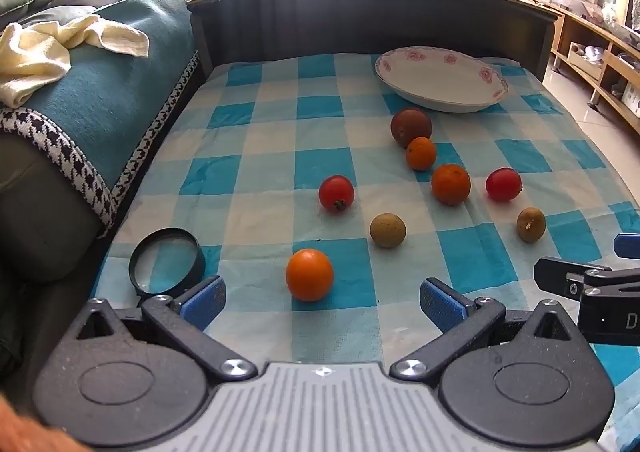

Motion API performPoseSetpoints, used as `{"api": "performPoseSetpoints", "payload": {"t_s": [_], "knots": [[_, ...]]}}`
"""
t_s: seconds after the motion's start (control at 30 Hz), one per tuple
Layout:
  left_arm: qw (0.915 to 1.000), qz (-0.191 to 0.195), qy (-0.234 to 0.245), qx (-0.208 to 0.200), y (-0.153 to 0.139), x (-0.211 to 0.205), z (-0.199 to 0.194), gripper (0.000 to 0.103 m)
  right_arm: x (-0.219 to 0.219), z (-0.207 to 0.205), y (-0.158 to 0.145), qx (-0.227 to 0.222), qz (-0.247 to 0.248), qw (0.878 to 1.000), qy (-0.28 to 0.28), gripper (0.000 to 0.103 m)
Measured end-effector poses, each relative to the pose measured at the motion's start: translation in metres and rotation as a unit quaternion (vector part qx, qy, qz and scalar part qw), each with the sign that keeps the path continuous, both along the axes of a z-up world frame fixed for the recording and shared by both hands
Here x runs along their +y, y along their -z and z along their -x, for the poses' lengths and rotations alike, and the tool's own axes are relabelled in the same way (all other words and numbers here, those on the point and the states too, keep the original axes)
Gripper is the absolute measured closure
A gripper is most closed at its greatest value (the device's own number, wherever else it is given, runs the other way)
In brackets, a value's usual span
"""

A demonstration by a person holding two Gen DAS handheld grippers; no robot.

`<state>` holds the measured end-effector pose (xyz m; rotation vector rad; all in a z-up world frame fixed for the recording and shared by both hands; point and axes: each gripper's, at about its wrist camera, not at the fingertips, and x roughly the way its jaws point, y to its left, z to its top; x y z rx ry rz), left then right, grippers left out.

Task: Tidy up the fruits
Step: 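Grasp the orange with the left gripper while the right gripper grasps a brown kiwi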

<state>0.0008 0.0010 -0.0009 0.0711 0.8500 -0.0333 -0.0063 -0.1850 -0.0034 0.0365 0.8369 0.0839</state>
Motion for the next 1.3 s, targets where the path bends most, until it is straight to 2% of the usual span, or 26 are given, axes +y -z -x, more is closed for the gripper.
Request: {"api": "performPoseSetpoints", "payload": {"t_s": [0.47,0.57,0.7,0.97,1.07,1.13,1.2,1.3], "knots": [[0.9995,-0.006,-0.008,-0.029,0.006,0.019,-0.01,0.0,-0.005,-0.017,0.007,-0.004,-0.008,1.0,-0.008,0.017],[0.9998,-0.004,-0.001,-0.022,0.009,0.019,-0.012,0.001,-0.004,-0.02,0.006,-0.012,0.001,1.0,-0.014,0.017],[0.9999,-0.005,0.009,-0.003,0.016,0.016,-0.015,0.016,-0.005,-0.022,0.007,-0.018,0.007,1.0,-0.024,0.018],[0.9998,-0.008,0.01,0.014,0.024,0.015,-0.021,0.027,-0.01,-0.029,0.014,-0.022,0.018,0.999,-0.027,0.019],[0.9997,-0.007,0.01,0.019,0.028,0.015,-0.023,0.028,-0.012,-0.035,0.018,-0.018,0.014,0.999,-0.025,0.024],[0.9997,0.005,0.014,0.019,0.03,0.015,-0.022,0.032,-0.011,-0.038,0.02,-0.015,0.012,1.0,-0.025,0.025],[0.9997,0.005,0.016,0.015,0.029,0.014,-0.022,0.041,-0.011,-0.041,0.023,-0.012,0.011,1.0,-0.026,0.03],[0.9998,0.002,0.016,0.013,0.029,0.015,-0.023,0.044,-0.011,-0.044,0.027,-0.011,0.012,1.0,-0.025,0.036]]}}
